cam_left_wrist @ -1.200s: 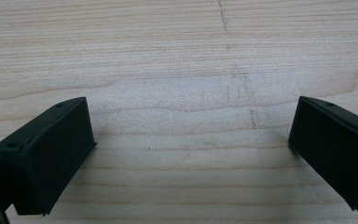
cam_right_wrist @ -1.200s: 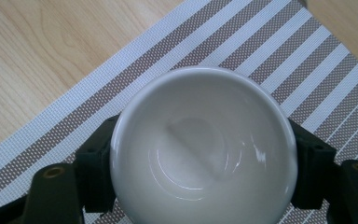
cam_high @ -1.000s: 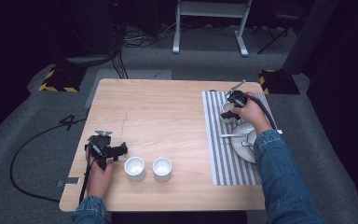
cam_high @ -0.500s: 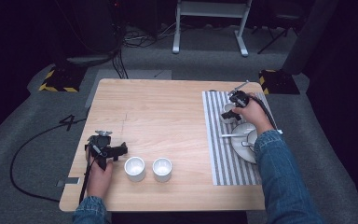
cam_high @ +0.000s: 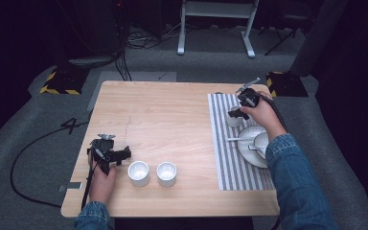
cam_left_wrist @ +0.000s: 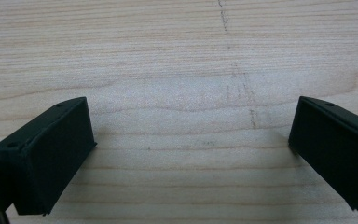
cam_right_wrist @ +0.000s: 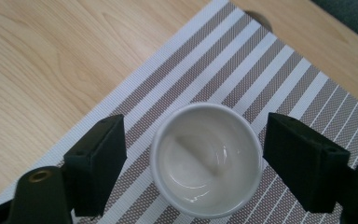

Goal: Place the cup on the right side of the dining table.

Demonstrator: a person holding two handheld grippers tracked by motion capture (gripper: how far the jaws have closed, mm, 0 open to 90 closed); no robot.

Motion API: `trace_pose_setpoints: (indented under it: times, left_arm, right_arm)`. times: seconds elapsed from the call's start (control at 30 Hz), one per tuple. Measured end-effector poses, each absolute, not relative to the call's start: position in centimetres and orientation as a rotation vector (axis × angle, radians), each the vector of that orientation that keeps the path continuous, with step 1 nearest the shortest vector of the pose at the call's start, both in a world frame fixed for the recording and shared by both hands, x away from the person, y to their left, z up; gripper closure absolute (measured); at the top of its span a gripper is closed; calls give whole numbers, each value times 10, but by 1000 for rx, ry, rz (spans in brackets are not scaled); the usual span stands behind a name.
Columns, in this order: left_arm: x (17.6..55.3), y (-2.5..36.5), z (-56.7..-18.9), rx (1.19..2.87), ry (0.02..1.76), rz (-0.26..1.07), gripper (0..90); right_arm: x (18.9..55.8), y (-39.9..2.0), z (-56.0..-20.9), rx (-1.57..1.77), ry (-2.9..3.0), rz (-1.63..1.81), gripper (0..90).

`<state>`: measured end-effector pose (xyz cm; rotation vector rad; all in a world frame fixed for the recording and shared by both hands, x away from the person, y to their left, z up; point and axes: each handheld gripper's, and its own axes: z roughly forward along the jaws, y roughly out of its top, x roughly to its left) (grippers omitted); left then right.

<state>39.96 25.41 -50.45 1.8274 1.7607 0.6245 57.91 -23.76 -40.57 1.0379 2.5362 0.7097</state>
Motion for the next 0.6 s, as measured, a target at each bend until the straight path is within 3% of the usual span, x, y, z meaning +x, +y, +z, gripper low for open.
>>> trace_pose_setpoints:
  times: [0.6]
  left_arm:
    - [400, 254, -504, 1826, 1762, 625, 2]
  right_arm:
    - [520, -209, -352, 950, 2529, 783, 226]
